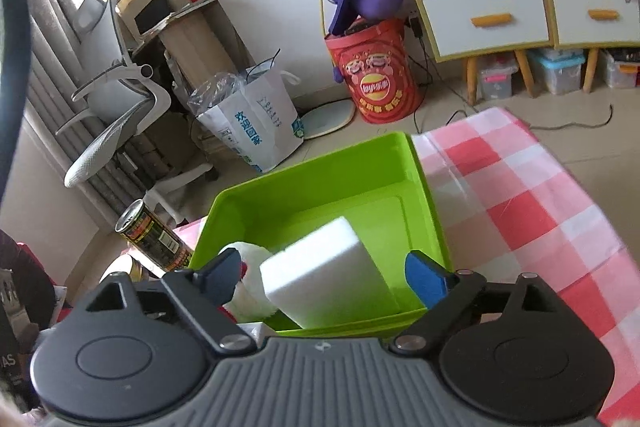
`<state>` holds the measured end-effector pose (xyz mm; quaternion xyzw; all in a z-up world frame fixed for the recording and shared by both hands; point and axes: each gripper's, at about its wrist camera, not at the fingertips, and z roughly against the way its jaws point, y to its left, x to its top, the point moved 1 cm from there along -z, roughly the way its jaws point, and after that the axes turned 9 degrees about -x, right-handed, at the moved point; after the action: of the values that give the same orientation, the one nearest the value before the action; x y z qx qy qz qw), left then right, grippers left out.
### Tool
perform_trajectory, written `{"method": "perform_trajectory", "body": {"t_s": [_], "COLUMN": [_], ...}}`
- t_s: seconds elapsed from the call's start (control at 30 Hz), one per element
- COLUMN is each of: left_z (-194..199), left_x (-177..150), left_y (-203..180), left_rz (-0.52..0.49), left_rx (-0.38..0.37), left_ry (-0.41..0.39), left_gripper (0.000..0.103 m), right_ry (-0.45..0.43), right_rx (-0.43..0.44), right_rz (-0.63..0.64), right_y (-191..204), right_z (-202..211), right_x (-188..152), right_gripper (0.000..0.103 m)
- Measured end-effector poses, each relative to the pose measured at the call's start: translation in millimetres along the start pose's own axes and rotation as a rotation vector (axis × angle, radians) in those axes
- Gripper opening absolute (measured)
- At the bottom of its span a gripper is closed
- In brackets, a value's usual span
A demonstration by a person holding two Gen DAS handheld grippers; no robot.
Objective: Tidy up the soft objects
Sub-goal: 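Withdraw both open tools from the green bin back over the table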
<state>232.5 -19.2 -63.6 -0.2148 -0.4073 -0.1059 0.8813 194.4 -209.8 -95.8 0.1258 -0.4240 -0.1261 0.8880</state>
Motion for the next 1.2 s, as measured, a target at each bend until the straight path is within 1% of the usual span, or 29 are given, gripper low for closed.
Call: {"method": "perform_trajectory", "body": {"t_s": [0.17, 0.33, 0.5, 0.7, 0.8, 0.9, 1.07, 1.13, 1.2], "left_z": [22.4, 53.0, 87.6, 119.8, 131.8, 141.2, 149.4, 146.5, 142.1], "left_x": [2.5, 0.4, -10.1, -27.8, -38.9, -51.1, -80.9, -91.5, -100.4], "left_y": [-7.3, -15.8, -16.4, -14.9, -15.7, -16.3, -14.8, -14.6, -12.8], "left_rz": [0.005, -0.023, -0.034, -0.043, -0.050, -0.046, -0.020, -0.016, 0.004], "left_rx": [0.008, 0.030, 0.055, 0.094, 0.121, 0.127, 0.137, 0.144, 0.174], "left_ry": [-0.006, -0.012, -0.020, 0.007, 0.037, 0.058, 0.112, 0.164, 0.237], "left_gripper": [0.085, 0.089, 0.097, 0.098, 0.098, 0.098, 0.098, 0.098, 0.098], "right_ry": [-0.019, -0.038, -0.045, -0.025, -0.019, 0.004, 0.091, 0.131, 0.185], "right_rx": [-0.021, -0.033, -0.059, -0.082, -0.078, -0.078, -0.135, -0.147, -0.161], "right_rz": [0.017, 0.031, 0.054, 0.085, 0.118, 0.144, 0.186, 0.213, 0.236], "right_y": [1.8, 0.9, -3.5, -7.8, -6.2, -5.9, -7.1, -5.2, -4.2], "right_z": [25.2, 55.3, 83.6, 106.7, 116.3, 120.3, 114.9, 112.3, 108.8], "right_x": [5.5, 7.6, 0.3, -14.8, -27.3, -41.8, -69.4, -80.7, -94.0], "right_gripper": [0.079, 0.079, 0.081, 0.083, 0.086, 0.086, 0.086, 0.086, 0.086]}}
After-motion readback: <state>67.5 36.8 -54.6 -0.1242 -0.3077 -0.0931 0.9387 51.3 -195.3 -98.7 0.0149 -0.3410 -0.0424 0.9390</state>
